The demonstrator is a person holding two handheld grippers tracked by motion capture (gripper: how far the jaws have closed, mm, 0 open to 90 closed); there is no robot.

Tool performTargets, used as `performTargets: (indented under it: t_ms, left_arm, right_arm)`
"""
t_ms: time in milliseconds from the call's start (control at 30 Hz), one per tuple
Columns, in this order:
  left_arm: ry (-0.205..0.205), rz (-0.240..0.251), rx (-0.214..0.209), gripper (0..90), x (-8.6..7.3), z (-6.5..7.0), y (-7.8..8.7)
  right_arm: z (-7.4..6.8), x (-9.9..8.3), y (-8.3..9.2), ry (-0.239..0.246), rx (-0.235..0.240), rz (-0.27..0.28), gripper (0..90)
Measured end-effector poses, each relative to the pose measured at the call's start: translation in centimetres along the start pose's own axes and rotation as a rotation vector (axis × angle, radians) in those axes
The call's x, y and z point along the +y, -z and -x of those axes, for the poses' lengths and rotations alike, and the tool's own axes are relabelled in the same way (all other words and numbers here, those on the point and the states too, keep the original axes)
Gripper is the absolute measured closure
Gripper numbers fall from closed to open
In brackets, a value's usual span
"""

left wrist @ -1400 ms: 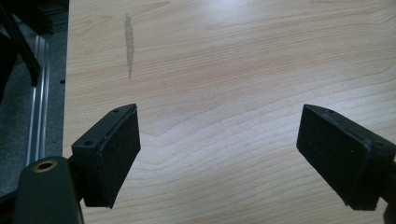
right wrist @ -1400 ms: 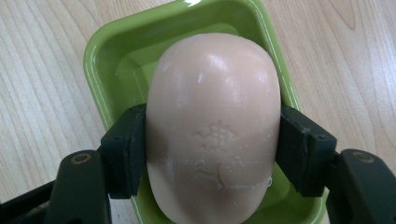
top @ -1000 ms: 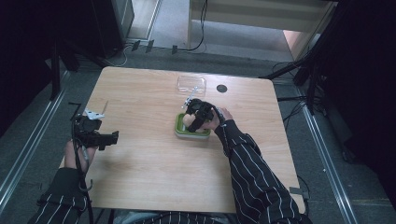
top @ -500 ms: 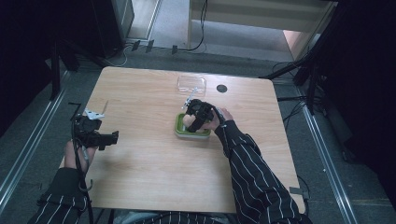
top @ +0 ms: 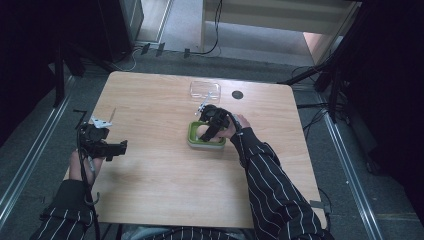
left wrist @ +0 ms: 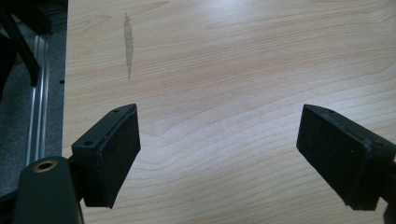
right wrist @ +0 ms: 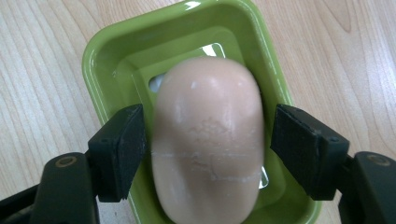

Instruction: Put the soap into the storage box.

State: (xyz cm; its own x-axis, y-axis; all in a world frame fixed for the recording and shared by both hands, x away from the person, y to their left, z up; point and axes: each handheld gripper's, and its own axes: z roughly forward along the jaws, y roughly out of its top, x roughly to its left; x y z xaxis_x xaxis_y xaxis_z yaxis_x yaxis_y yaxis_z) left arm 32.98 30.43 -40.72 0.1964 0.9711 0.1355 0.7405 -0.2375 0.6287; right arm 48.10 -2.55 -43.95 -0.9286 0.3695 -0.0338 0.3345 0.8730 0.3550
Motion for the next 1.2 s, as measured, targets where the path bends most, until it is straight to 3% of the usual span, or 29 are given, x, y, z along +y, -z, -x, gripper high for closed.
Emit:
performTargets:
  t_ms: [67,367,500,700,1200]
  left_arm:
    - [0.000,0.000,0.000,14.3,0.0,0.0,0.0]
    - [-0.001,0.005,-0.003,14.3,0.1,0.1,0.0]
    - [-0.006,0.003,-0.004,14.3,0.2,0.2,-0.1]
    - [-0.006,0.002,-0.008,14.3,0.3,0.3,-0.1]
    - [-0.011,0.004,-0.008,14.3,0.2,0.3,0.0]
  right_arm:
    - [-0.1,0.0,0.1,-0.024,0.007,0.009,25.7]
    - [-0.1,-0.1,1.3,-0.038,-0.003,0.034,17.9]
    - [-0.3,-0.2,2.1,-0.071,-0.006,0.038,13.8]
    - [-0.5,-0.5,3.1,-0.083,0.003,0.049,12.5]
    - [-1.9,-2.6,7.6,-0.134,-0.063,0.052,4.7]
